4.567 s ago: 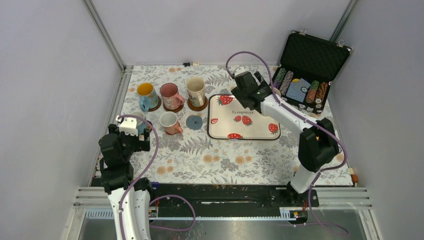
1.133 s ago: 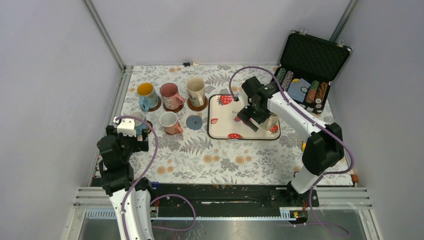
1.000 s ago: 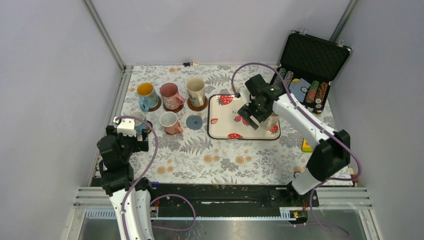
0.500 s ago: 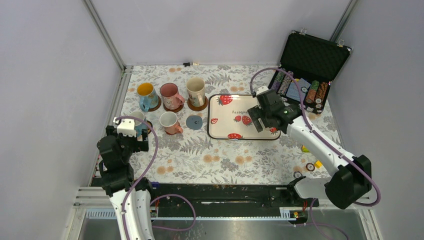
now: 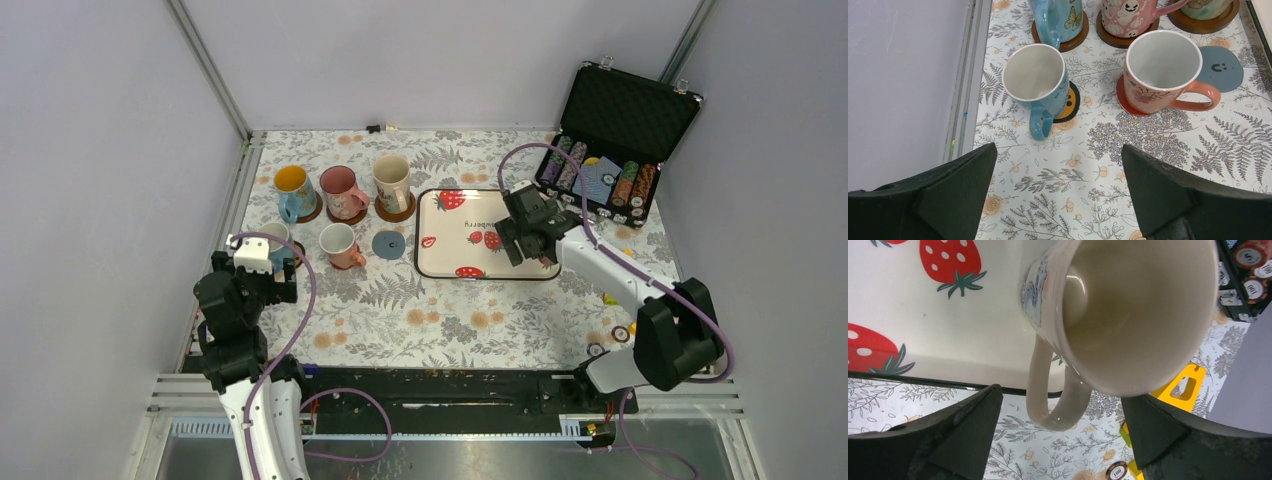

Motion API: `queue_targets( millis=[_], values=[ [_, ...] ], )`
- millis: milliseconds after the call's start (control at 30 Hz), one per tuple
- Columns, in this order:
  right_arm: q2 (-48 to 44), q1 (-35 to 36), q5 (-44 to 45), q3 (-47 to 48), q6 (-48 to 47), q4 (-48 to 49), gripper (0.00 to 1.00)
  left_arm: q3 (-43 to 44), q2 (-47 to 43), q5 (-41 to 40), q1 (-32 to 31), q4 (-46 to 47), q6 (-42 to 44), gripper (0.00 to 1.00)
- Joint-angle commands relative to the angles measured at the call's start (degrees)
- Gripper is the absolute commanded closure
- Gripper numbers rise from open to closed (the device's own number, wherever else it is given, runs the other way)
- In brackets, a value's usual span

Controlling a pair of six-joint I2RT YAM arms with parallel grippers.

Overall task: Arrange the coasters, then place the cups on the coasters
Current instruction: Pick up the cup from the tray.

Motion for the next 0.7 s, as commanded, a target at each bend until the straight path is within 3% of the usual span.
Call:
queue_targets(
  millis=[0,167,533,667],
  values=[
    [1.7,-2.0,-1.8,3.2,2.0,1.9,0.08,-0.1,-0.2,0.8,0.5,2.3,0.5,0.01],
    [1.4,-2.9,-6.6,2.9,2.1,2.1,0.27,-0.1,0.0,1.3,0.5,2.3,0.6,0.01],
    [-1.9,-3.6,-8.6,2.1,2.1,3.1,0.97,-0.2,0.1,1.8,0.5,2.4,0.7,0.01],
    [-3.1,-3.6,-9.2,2.0,2.2,3.1,1.00,-0.2,0.1,0.7,0.6,2.5,0.5,0.01]
  ],
)
